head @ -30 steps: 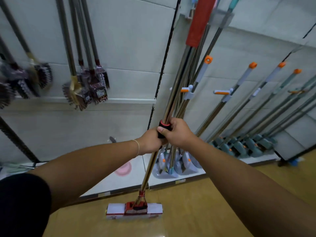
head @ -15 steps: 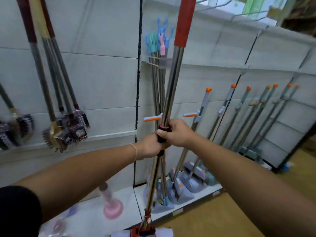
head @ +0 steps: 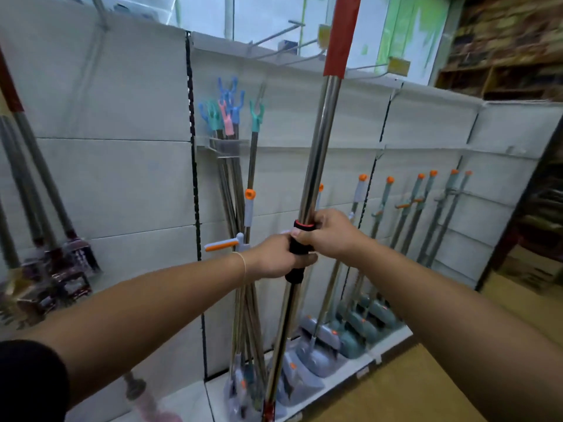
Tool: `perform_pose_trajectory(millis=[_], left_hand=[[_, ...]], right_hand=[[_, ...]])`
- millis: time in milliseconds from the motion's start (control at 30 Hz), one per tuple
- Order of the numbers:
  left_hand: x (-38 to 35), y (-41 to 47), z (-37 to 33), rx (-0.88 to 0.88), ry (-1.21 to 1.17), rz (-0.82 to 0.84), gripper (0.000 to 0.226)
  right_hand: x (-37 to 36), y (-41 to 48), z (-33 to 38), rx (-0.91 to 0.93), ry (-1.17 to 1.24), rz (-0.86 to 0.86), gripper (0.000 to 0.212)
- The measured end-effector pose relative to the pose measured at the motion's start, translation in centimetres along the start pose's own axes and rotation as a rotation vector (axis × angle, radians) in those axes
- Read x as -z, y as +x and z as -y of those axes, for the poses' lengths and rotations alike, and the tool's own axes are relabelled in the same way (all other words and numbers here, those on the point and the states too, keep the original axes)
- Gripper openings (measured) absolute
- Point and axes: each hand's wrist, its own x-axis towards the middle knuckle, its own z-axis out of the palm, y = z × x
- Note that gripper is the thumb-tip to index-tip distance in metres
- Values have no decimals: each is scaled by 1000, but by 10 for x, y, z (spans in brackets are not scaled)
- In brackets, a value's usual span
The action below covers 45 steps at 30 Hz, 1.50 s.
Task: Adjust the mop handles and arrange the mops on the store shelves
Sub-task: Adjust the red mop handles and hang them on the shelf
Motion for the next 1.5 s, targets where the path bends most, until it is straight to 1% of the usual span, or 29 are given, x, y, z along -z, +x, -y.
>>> perform_pose_trajectory(millis=[67,167,200,300,433,533,667,767,867,933,1033,1167,1200,1233,1333,1467,1500], left_hand=[[-12,15,-13,5,-23,-11,26],[-31,38,-34,-2,-61,-22,18],[-37,46,-40,-8,-84,-25,19],[-58,64,-62,-11,-142,-42,29],[-90,90,-85,-55,-195,-48,31],[-116,109,-95,-93,-245,-54,39],[-144,127,-113,-149,-300,1,32],[-160,142,-124,-179,-312,27,30],[-176,161,-131,-208,-293,50,25],[-187,173,-134,-219,-284,58,24],[-204,193,-136,-241,-293,119,32],[-232,228,-135,-282,-285,182,37],[-238,238,-134,-294,-278,203,37],[-245,249,-133,-302,-275,226,37],[-259,280,-135,-304,-282,315,35],[-268,321,-143,-354,-266,419,27],[-269,332,-146,-367,-257,440,27]], right_hand=[[22,-2,-8,-19,-12,-37,19],[55,-8,-19,-32,4,-95,21],[66,-10,-23,-34,17,-111,20],[95,-14,-39,-46,72,-167,12],[126,-22,-63,-68,151,-278,11],[146,-35,-77,-77,232,-360,11],[169,-49,-92,-86,295,-417,8],[184,-51,-106,-95,257,-472,4],[199,-50,-121,-95,228,-518,16],[209,-48,-132,-104,203,-548,16],[222,-43,-155,-143,166,-596,9],[239,-37,-184,-204,143,-654,7],[243,-36,-190,-220,142,-667,11],[248,-35,-196,-236,143,-684,12],[261,-25,-215,-281,139,-725,6],[281,-5,-234,-325,96,-790,12],[286,0,-238,-330,93,-811,11]])
